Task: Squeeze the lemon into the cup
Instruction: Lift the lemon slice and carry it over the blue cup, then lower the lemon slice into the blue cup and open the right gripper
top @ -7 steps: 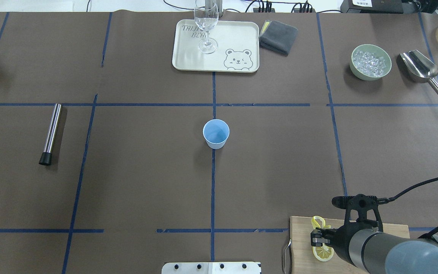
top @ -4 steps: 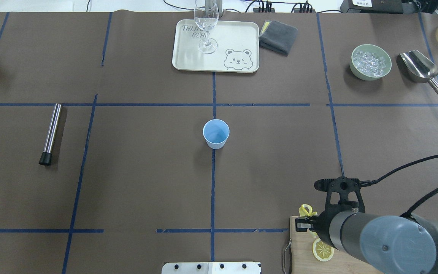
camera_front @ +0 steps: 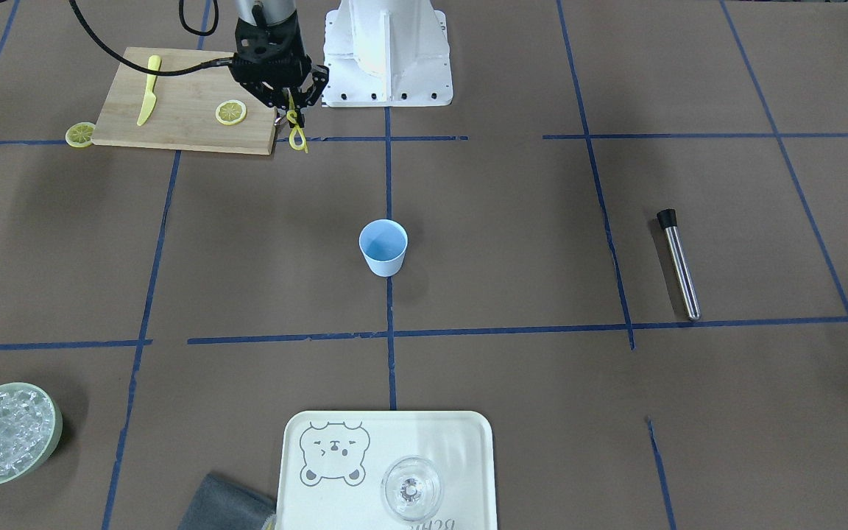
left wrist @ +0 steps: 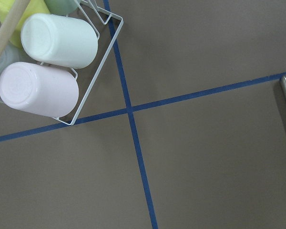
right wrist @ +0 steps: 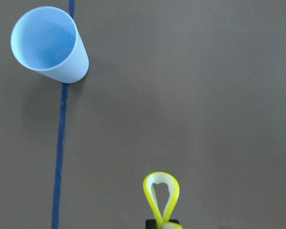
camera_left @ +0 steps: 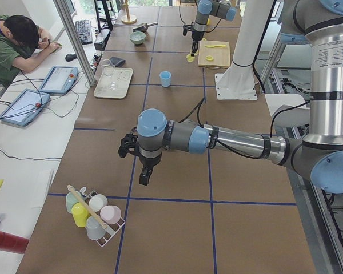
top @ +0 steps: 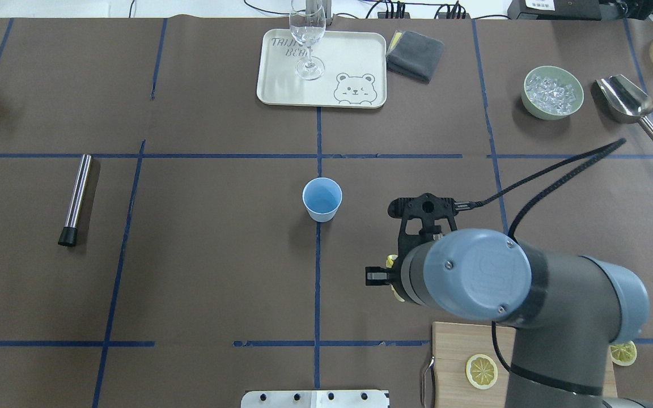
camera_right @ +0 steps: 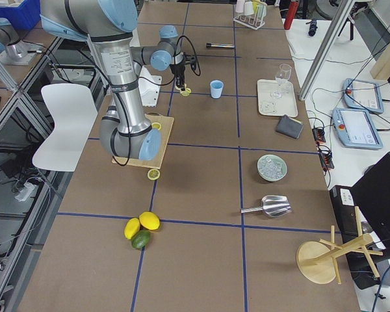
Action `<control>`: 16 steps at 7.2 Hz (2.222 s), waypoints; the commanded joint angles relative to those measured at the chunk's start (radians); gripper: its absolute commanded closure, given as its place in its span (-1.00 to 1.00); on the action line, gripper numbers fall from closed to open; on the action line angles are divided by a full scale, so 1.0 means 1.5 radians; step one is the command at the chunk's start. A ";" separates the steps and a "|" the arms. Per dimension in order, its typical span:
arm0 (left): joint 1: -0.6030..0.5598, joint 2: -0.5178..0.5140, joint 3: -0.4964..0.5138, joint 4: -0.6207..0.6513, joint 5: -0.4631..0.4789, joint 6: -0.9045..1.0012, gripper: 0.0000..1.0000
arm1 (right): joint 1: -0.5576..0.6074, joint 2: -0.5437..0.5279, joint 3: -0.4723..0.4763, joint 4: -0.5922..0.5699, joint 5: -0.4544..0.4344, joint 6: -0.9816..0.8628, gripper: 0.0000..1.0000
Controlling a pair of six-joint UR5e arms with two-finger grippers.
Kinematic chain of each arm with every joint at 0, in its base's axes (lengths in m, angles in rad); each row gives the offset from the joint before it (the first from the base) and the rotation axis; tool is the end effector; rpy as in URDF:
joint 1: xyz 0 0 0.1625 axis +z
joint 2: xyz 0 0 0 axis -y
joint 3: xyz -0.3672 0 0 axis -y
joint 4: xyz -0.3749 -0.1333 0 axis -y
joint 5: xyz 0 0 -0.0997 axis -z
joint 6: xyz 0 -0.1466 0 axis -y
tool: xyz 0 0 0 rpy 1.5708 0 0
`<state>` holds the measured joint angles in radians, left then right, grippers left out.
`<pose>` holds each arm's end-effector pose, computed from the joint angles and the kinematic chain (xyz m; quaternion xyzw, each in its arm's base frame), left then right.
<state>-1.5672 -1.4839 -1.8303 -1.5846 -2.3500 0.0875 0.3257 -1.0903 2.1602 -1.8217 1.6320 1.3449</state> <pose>-0.0286 -0.4549 0.5479 0.1019 0.3742 0.0773 0.9185 -0.4574 -0.2857 0.1864 0.0814 -0.3906 0.0336 0.9164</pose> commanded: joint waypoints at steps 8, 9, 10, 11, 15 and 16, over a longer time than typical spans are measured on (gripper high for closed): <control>0.001 0.000 0.003 0.000 0.000 -0.001 -1.00 | 0.139 0.293 -0.377 0.017 0.063 -0.090 0.37; 0.001 0.000 0.003 0.000 0.000 -0.001 -1.00 | 0.132 0.290 -0.389 0.045 0.065 -0.091 -0.55; 0.001 0.000 0.004 0.000 0.000 -0.001 -1.00 | 0.129 0.291 -0.389 0.047 0.065 -0.091 -0.96; 0.001 0.000 0.004 0.000 0.000 -0.001 -1.00 | 0.129 0.292 -0.387 0.046 0.065 -0.091 -0.98; 0.001 0.000 0.003 0.000 0.000 -0.001 -1.00 | 0.130 0.290 -0.381 0.046 0.078 -0.092 -0.99; 0.001 0.000 0.003 0.000 0.000 -0.001 -1.00 | 0.130 0.290 -0.380 0.046 0.083 -0.094 -0.99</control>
<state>-1.5662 -1.4834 -1.8253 -1.5846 -2.3501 0.0859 0.5195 -0.6545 1.5886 -1.7534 1.7471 1.2071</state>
